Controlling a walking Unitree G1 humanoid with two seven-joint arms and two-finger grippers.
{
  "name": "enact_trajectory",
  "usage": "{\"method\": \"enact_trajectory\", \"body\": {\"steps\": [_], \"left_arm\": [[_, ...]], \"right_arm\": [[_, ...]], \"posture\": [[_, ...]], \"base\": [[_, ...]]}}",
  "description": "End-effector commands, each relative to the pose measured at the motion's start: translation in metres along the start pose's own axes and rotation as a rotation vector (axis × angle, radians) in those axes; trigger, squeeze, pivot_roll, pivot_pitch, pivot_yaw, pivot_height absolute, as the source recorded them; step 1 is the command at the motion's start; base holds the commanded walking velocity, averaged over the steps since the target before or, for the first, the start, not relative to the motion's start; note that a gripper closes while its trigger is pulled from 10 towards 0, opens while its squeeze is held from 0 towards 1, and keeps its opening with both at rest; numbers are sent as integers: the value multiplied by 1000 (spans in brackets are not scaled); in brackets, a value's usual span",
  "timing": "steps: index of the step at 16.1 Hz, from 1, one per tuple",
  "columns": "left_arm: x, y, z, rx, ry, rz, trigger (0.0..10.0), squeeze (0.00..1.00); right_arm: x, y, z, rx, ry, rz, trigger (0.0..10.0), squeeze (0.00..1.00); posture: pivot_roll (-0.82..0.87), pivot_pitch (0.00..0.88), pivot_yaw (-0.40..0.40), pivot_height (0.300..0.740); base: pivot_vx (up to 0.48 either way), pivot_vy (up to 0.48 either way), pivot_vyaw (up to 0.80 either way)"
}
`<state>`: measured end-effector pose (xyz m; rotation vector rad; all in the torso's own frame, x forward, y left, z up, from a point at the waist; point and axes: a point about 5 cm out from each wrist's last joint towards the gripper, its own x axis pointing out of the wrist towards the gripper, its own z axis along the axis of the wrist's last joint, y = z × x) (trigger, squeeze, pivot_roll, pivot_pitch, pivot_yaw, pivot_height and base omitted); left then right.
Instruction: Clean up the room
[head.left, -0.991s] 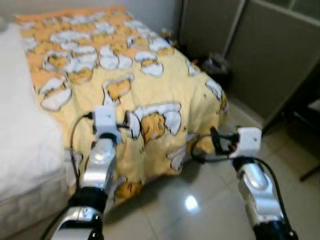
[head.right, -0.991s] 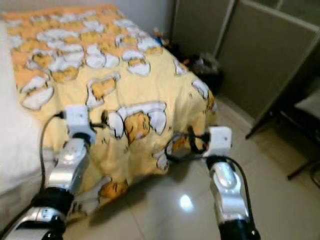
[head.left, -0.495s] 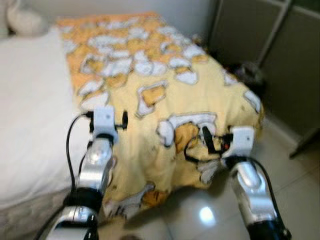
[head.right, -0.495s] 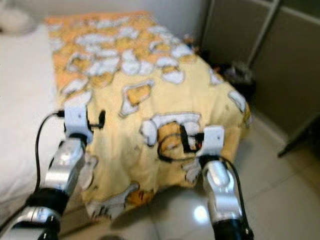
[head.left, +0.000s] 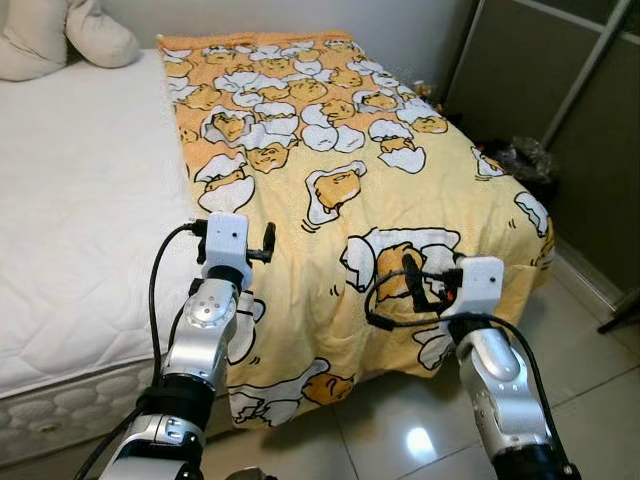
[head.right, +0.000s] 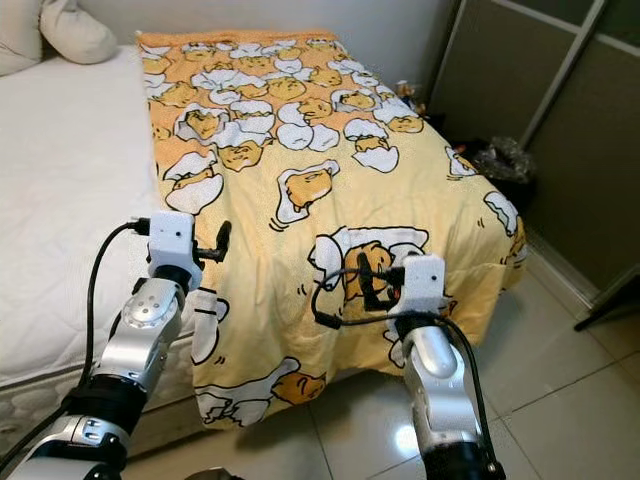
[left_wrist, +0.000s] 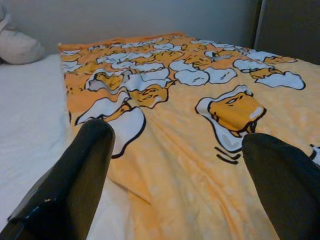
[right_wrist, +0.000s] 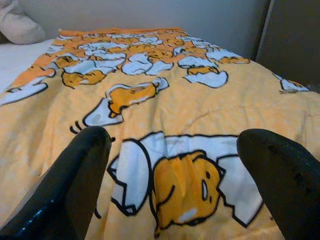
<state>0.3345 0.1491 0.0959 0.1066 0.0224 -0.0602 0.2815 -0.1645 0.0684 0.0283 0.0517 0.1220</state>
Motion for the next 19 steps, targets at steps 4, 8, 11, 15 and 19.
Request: {"method": "enact_trajectory", "body": {"steps": [4, 8, 11, 15, 19], "left_arm": [[1, 7, 3, -57, -9, 68, 10000, 0], [2, -2, 2, -6, 4, 17, 10000, 0], [5, -3, -1, 12, 39, 12, 10000, 0], [18, 1, -14, -10, 177, -12, 10000, 0], [20, 0, -17, -19, 209, -26, 10000, 0]], "right_arm": [[2, 1, 6, -9, -17, 26, 10000, 0], [3, -3, 5, -14, 0, 10, 10000, 0], [1, -5, 5, -8, -1, 8, 10000, 0], [-9, -2, 3, -2, 11, 58, 10000, 0], [-14, -1, 1, -5, 22, 86, 10000, 0]], "posture": [[-50, 0, -38, 740], [-50, 0, -33, 740], [-63, 0, -29, 740], [-87, 0, -47, 740], [-91, 0, -51, 740]], "base": [[358, 197, 0], [68, 292, 639], [0, 0, 0], [0, 0, 0], [0, 0, 0]]}}
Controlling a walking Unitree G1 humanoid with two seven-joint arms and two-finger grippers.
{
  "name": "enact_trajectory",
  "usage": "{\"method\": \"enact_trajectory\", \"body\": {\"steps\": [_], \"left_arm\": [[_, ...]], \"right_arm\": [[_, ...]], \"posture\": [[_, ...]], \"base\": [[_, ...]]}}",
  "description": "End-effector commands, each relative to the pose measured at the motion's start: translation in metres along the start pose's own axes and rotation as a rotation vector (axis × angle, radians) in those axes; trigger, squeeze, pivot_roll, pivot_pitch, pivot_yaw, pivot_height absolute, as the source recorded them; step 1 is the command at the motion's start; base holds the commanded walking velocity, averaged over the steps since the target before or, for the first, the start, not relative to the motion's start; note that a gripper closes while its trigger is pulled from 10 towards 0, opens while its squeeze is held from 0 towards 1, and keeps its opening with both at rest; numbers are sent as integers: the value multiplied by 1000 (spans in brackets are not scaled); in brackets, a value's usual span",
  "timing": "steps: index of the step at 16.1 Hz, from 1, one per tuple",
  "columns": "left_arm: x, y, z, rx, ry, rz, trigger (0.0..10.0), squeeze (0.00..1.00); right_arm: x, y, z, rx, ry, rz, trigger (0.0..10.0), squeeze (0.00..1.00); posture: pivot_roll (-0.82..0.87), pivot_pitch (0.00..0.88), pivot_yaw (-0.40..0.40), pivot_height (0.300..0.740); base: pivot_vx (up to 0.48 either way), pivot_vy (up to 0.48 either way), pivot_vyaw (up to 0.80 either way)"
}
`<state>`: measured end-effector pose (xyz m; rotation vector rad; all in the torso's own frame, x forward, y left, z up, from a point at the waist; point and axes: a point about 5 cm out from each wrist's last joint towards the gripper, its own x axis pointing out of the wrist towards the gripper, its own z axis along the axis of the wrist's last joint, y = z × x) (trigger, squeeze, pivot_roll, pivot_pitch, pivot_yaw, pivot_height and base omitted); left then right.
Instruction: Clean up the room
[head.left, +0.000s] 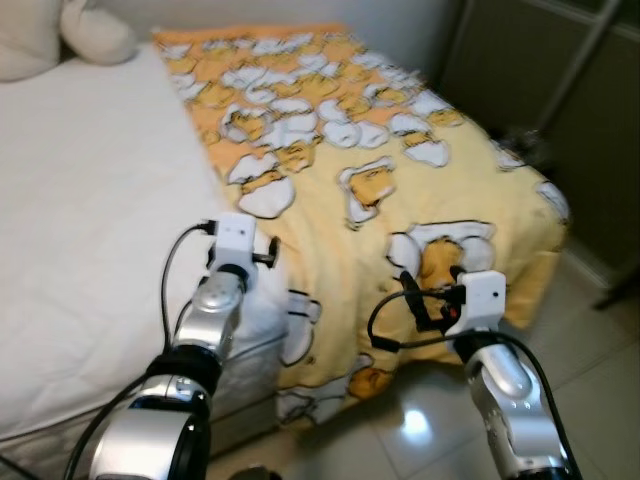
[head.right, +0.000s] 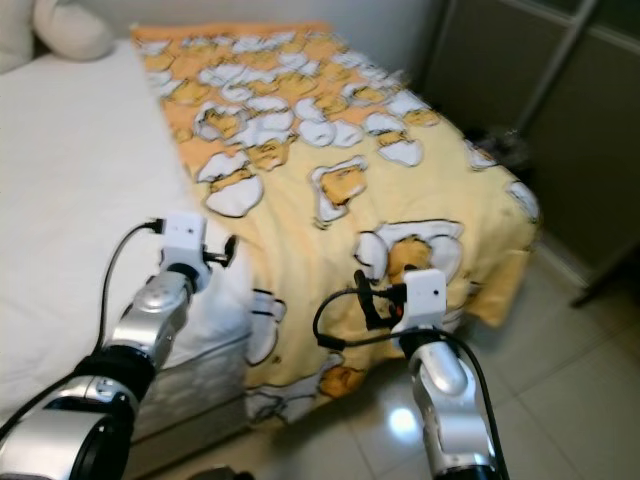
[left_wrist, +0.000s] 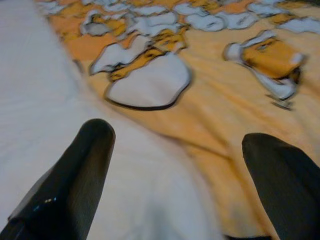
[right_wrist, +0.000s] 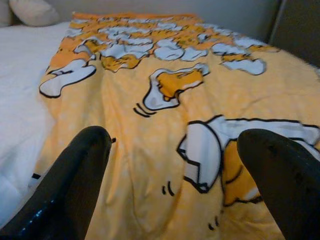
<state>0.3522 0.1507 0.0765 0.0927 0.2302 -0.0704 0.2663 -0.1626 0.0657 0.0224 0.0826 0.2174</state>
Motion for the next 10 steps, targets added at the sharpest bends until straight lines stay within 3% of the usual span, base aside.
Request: {"method": "enact_trajectory", "body": {"steps": [1, 3, 5, 6, 7, 8, 9, 10], "left_arm": [[3, -2, 3, -9, 15, -20, 10000, 0], [9, -17, 12, 2, -6, -78, 10000, 0], [8, -18, 11, -21, -27, -82, 10000, 0], [9, -15, 19, -32, -85, -62, 10000, 0], [1, -7, 36, -50, -247, -62, 10000, 0], [-17, -6, 46, -29, -363, -110, 10000, 0], [-37, -7, 45, -12, -394, -157, 10000, 0], [-44, -7, 41, -5, -390, -174, 10000, 0]], "right_arm": [[-3, -3, 3, -2, -1, 5, 10000, 0], [-24, -4, -1, -18, 30, -1, 10000, 0], [-26, -3, -2, -7, 27, -18, 10000, 0], [-26, -3, 0, -5, 9, -39, 10000, 0], [-29, -8, 12, -11, -62, -116, 10000, 0], [-35, -9, 19, -32, -108, -160, 10000, 0], [-41, -7, 20, -39, -125, -177, 10000, 0], [-44, -5, 20, -43, -130, -185, 10000, 0]], "posture": [[-102, 0, -57, 740], [-164, 10, -34, 740], [-168, 7, -17, 740], [-172, 3, -8, 740], [-172, 0, 19, 740], [-149, 0, 28, 740], [-129, 0, 31, 740], [-111, 0, 36, 740]], "base": [[0, 0, 0], [0, 0, 0], [0, 0, 0], [0, 0, 0], [0, 0, 0], [0, 0, 0], [0, 0, 0], [0, 0, 0]]}}
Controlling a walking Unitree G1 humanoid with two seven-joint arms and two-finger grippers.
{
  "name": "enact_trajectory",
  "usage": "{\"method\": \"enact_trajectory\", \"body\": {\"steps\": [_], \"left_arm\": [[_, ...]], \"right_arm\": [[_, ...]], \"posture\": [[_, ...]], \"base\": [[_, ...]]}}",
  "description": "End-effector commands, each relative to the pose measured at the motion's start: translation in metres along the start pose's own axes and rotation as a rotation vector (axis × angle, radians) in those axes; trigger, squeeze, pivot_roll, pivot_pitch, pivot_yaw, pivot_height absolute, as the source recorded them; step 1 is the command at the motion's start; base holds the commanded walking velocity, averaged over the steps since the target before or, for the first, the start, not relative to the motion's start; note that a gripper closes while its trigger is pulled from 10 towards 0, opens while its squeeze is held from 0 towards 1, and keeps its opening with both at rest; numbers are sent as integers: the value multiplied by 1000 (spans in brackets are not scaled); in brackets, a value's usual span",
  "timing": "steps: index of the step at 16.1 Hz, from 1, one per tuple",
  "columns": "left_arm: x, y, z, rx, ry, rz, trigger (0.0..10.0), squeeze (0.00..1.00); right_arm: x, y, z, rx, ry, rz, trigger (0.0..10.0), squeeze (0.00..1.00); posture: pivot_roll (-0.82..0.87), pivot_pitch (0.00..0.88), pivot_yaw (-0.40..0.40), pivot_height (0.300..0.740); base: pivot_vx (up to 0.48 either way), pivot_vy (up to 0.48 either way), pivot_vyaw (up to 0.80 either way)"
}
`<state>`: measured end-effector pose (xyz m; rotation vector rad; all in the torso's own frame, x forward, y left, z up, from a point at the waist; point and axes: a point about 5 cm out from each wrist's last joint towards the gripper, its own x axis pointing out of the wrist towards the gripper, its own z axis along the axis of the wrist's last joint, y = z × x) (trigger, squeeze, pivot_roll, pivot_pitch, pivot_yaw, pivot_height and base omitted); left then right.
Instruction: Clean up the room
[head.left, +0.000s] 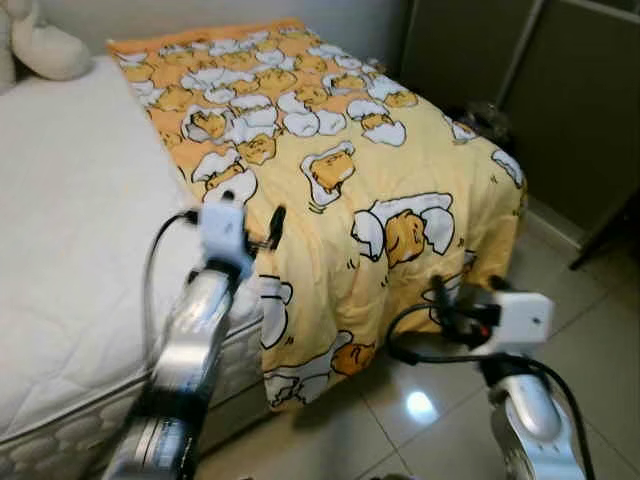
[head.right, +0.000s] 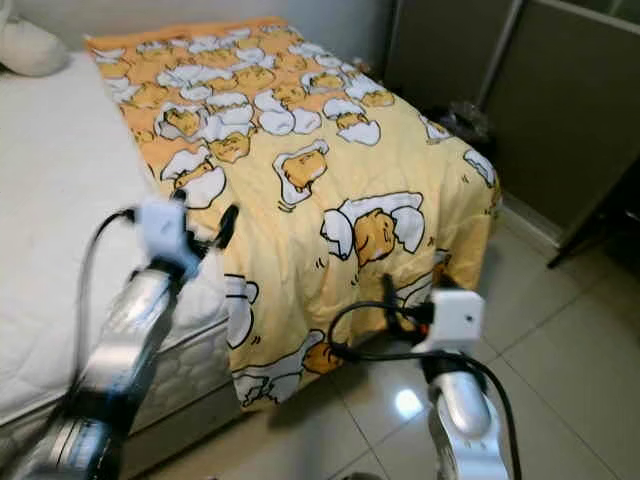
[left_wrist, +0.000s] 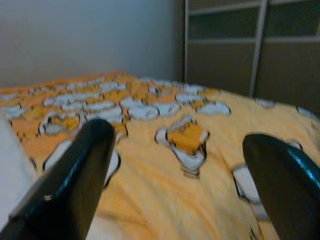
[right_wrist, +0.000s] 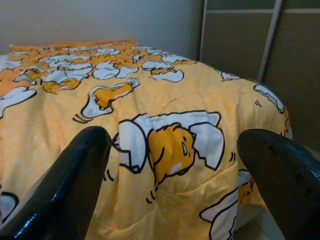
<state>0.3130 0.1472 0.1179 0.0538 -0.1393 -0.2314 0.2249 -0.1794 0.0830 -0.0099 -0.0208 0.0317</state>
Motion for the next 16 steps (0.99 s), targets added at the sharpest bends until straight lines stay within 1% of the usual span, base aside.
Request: {"method": "enact_trajectory", "body": {"steps": [1, 2, 3, 4, 5, 6, 7, 10, 11, 13, 16], "left_arm": [[-13, -5, -2, -8, 31, -76, 10000, 0], [-30, -6, -10, -18, 56, -125, 10000, 0], [-35, -6, -10, -32, 54, -134, 10000, 0], [-36, -6, -6, -53, 53, -123, 10000, 0], [-32, -9, 2, -84, 36, -113, 10000, 0], [-22, -13, 6, -86, 30, -102, 10000, 0], [-15, -16, 8, -96, 29, -96, 10000, 0], [-10, -15, 7, -126, 55, -52, 10000, 0], [-12, -11, 1, -147, 97, -15, 10000, 0], [-11, -10, -1, -153, 109, 0, 10000, 0], [-9, -13, -4, -153, 126, -4, 10000, 0]], "right_arm": [[-1, 2, 5, -13, -35, -14, 10000, 0], [-1, 1, 4, -10, -43, -41, 10000, 0], [-1, -1, 4, -15, -50, -59, 10000, 0], [2, -3, 4, -16, -59, -86, 10000, 0], [6, -2, 6, -13, -67, -98, 10000, 0], [11, -1, 6, -10, -68, -94, 10000, 0], [15, -1, 6, -8, -66, -92, 10000, 0], [22, 0, 6, 3, -56, -67, 10000, 0], [23, 0, 5, 5, -43, -51, 10000, 0], [24, 0, 3, 6, -37, -45, 10000, 0], [23, -2, 2, 13, -26, -45, 10000, 0]], "posture": [[-94, 0, 39, 740], [-85, 0, 36, 740], [-81, 0, 31, 740], [-77, 0, 24, 740], [-76, 0, 20, 740], [-75, 0, 11, 740], [-77, 0, 8, 740], [-83, 0, 8, 740], [-86, 0, 5, 740], [-86, 0, 4, 740], [-89, 0, 2, 740]], "base": [[0, 0, 0], [0, 0, 0], [0, 0, 0], [0, 0, 0], [244, 0, 0], [446, 0, 0], [450, 0, 0], [450, 0, 0], [450, 0, 0], [450, 0, 794], [451, 0, 769]]}}
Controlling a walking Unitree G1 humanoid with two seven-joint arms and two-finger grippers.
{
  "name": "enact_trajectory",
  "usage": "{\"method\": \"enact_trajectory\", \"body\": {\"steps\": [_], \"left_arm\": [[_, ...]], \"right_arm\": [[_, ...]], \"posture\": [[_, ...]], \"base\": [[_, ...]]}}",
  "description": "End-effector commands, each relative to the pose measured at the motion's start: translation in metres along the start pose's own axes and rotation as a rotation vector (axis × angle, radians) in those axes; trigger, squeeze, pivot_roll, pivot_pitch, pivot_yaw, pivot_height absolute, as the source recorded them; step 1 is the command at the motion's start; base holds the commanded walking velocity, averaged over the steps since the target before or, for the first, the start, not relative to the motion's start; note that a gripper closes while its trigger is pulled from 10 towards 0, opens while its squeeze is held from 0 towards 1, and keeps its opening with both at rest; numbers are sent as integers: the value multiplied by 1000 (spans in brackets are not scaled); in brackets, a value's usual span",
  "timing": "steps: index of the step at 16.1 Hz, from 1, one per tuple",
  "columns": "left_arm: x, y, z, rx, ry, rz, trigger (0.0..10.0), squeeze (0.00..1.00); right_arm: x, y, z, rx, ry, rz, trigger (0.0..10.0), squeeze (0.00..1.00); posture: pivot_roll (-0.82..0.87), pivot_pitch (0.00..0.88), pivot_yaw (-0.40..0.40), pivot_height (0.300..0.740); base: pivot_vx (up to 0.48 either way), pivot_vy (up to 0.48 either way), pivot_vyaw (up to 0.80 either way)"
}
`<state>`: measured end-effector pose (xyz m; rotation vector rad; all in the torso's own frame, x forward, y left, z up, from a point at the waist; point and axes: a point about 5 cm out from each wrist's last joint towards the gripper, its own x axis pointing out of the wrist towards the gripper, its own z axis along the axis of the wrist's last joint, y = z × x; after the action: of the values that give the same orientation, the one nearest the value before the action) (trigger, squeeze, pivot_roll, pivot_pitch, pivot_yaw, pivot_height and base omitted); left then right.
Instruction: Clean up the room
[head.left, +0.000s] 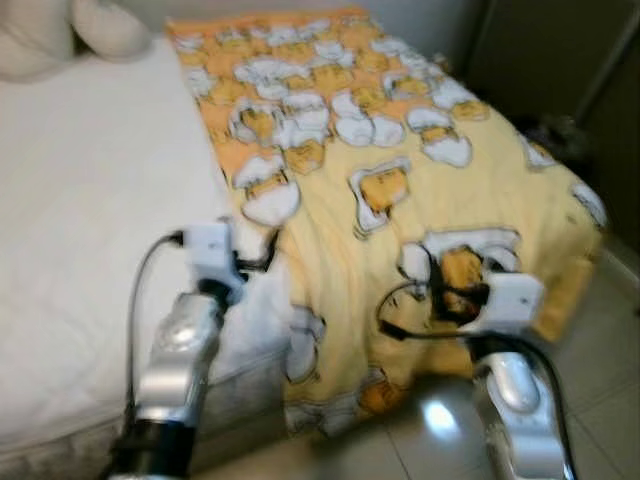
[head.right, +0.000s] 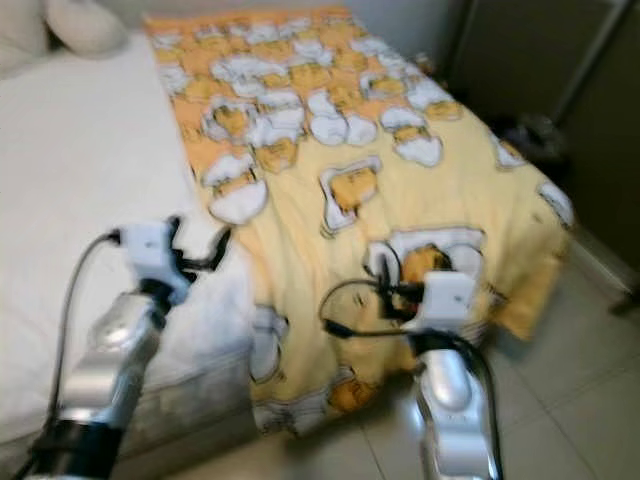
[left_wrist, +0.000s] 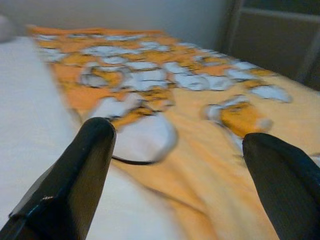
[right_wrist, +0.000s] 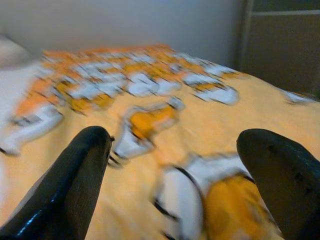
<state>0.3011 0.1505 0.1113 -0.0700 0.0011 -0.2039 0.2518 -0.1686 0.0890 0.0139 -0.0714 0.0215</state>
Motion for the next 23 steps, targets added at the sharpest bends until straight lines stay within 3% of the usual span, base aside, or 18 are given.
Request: {"method": "enact_trajectory", "body": {"steps": [1, 5, 7, 9, 12, 17, 21, 23], "left_arm": [[4, -13, -1, -4, 7, -38, 10000, 0], [18, -12, -1, 27, 37, -24, 10000, 0], [33, -8, -11, 8, 121, -8, 10000, 0], [42, -15, -24, -18, 204, -47, 10000, 0], [51, -37, -43, -36, 320, -161, 10000, 0], [54, -30, -57, 46, 399, -25, 10000, 0], [52, -25, -61, 44, 413, 11, 10000, 0], [50, -31, -65, 18, 425, -17, 10000, 0]], "right_arm": [[-4, -12, -4, -9, 27, -30, 10000, 0], [-4, -11, -9, -10, 60, -13, 10000, 0], [-6, -9, -8, -10, 59, -8, 10000, 0], [-10, -9, -8, -14, 68, -4, 10000, 0], [-24, -12, -8, -28, 88, -5, 10000, 0], [-57, -18, -8, -53, 153, 18, 10000, 0], [-76, -22, -3, -60, 176, 1, 10000, 0], [-89, -19, -1, -57, 203, -3, 10000, 0]], "posture": [[-89, 0, 2, 740], [-96, 0, 1, 740], [-109, 0, -5, 740], [-121, 0, -11, 740], [-160, 3, -18, 740], [-241, 77, -33, 740], [-287, 118, -21, 740], [-313, 143, -16, 740]], "base": [[454, 0, 750], [116, 0, 183], [0, 0, 0], [0, 0, 0], [0, 0, 0], [0, 0, 0], [0, 0, 0], [0, 0, 0]]}}
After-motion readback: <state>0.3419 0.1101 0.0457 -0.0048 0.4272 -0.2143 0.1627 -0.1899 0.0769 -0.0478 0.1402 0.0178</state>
